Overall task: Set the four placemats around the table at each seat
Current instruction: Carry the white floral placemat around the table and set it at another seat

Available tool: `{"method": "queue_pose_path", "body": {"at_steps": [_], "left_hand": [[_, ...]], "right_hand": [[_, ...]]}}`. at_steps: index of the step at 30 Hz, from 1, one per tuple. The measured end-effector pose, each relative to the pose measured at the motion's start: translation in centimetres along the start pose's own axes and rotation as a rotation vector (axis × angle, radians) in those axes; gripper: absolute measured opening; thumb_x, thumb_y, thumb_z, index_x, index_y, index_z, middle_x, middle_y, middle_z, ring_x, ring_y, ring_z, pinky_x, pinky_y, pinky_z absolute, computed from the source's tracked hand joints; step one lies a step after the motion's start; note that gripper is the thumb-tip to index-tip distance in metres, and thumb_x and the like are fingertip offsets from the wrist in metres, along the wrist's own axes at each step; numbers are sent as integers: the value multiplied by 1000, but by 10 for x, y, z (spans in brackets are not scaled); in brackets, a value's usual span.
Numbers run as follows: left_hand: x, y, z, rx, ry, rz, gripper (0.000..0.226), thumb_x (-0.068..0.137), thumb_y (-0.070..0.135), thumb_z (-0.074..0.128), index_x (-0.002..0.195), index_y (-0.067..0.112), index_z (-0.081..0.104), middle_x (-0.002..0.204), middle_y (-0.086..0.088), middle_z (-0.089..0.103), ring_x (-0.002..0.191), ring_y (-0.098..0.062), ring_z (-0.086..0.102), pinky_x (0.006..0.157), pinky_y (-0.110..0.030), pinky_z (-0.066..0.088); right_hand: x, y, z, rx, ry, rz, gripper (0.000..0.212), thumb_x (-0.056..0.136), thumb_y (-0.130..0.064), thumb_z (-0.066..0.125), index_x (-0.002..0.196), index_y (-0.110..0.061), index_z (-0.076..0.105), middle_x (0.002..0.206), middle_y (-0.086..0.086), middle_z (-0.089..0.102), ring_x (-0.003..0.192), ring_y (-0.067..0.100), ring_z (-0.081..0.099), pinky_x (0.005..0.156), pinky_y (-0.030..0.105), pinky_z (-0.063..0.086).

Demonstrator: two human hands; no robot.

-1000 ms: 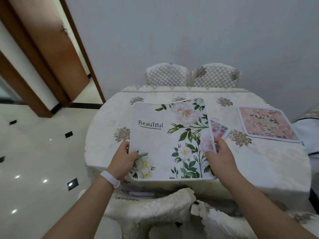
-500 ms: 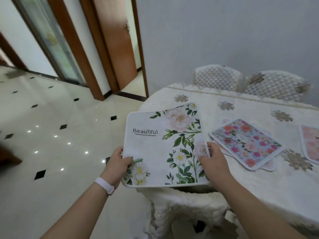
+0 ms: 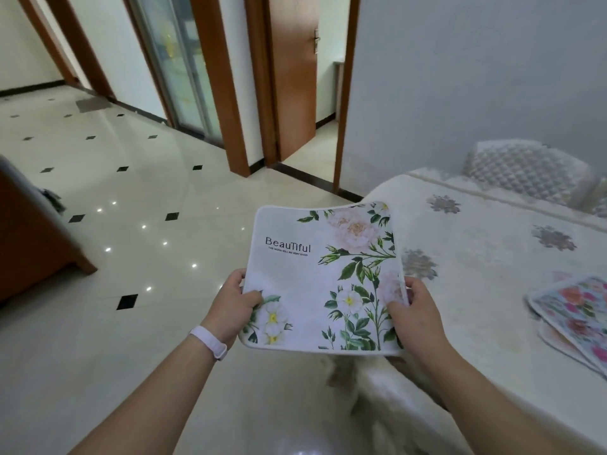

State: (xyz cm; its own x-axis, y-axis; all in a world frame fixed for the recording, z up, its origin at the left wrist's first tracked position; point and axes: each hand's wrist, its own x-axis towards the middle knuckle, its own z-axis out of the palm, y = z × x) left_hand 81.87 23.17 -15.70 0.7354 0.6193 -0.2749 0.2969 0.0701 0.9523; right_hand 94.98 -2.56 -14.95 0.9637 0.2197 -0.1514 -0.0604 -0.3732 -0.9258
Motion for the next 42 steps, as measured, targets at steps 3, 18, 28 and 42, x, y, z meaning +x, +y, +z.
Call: {"method": "queue_pose_path", "body": {"at_steps": [3, 18, 28, 42], "left_hand": [[26, 3, -54, -11, 28, 0, 33, 84, -5, 53, 110, 15, 54, 98, -15, 70, 83, -30, 70, 67, -38, 56], [143, 20, -168, -132, 154, 16, 36, 85, -9, 53, 112, 14, 53, 87, -12, 69, 63, -18, 69, 50, -25, 51], [313, 50, -179, -117, 140, -25, 31, 86, -7, 58, 102, 19, 56, 90, -16, 70, 71, -28, 69, 67, -38, 55], [505, 149, -126, -48, 8, 21, 29, 85, -6, 58, 106, 14, 57, 93, -16, 71, 72, -27, 71, 61, -35, 55]], "right_hand": [[8, -24, 60, 19, -18, -23, 12, 93, -27, 55, 94, -38, 54, 91, -3, 70, 79, 23, 71, 72, 45, 59], [91, -110, 207, -39, -116, -89, 21, 91, -10, 54, 104, -26, 55, 85, -1, 66, 65, 17, 58, 53, 26, 45], [244, -119, 283, 52, -153, 15, 29, 87, -9, 60, 109, -27, 57, 92, -5, 71, 70, 8, 70, 57, 23, 54], [413, -172, 293, 127, -16, 103, 25, 89, -14, 59, 110, -24, 54, 96, 2, 68, 72, 19, 73, 64, 40, 62]]}}
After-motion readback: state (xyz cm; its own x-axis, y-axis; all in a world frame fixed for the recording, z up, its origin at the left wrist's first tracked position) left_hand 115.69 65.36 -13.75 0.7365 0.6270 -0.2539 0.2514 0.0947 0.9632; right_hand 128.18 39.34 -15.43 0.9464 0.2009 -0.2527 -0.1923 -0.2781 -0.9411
